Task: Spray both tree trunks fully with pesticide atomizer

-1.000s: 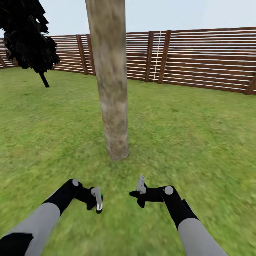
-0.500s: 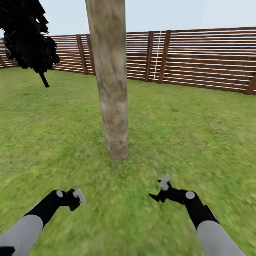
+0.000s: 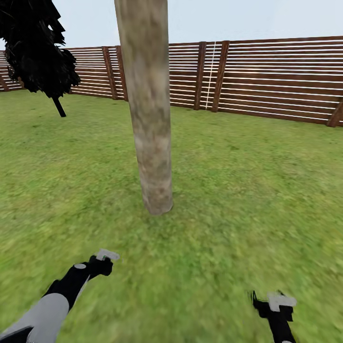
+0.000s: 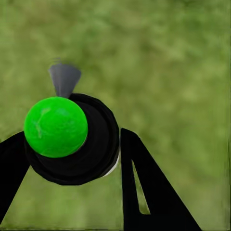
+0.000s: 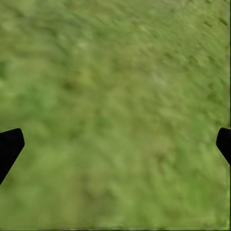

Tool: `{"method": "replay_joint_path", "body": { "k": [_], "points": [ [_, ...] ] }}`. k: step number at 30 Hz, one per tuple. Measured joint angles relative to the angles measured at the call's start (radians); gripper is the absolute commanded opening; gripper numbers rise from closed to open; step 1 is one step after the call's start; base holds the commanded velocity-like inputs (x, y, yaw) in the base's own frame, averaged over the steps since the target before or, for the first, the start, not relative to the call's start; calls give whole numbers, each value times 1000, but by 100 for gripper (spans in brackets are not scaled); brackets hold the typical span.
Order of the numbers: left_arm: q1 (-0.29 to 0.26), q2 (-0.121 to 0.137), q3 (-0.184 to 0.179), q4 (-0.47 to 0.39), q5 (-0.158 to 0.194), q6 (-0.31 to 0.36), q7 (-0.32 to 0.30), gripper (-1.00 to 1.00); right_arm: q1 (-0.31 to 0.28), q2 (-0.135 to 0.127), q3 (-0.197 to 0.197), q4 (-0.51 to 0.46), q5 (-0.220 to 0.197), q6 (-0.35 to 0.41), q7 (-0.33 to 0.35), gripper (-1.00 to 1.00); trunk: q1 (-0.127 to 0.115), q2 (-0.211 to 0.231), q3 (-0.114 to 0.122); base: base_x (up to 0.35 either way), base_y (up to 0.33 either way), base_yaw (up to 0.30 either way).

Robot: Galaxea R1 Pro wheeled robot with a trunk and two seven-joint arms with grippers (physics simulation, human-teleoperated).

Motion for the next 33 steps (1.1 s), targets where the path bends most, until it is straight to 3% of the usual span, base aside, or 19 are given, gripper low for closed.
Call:
{"method": "replay_joint_path", "body": {
  "k": [2,5,10,14,23,33],
  "points": [
    [5,-34,-1,44,-6,3,63,-100,22,1,1,9,-79,-20,-22,100,0,0,0,0,0,0],
    [52,-52,-5,62,-8,2,87,-100,31,1,2,14,-108,-27,-27,100,0,0,0,0,0,0],
    [90,-69,6,59,3,31,93,-100,32,11,4,17,-111,-26,-28,100,0,0,0,0,0,0],
    [87,-93,6,38,51,120,113,-100,33,20,4,32,-113,-25,-29,100,0,0,0,0,0,0],
    [93,-94,4,4,68,130,116,-100,32,22,3,78,-113,-25,-31,100,0,0,0,169,-5,-6],
    [93,-87,7,2,68,123,118,-100,32,22,3,79,-113,-25,-32,100,0,0,0,270,-144,-228]
  ]
}}
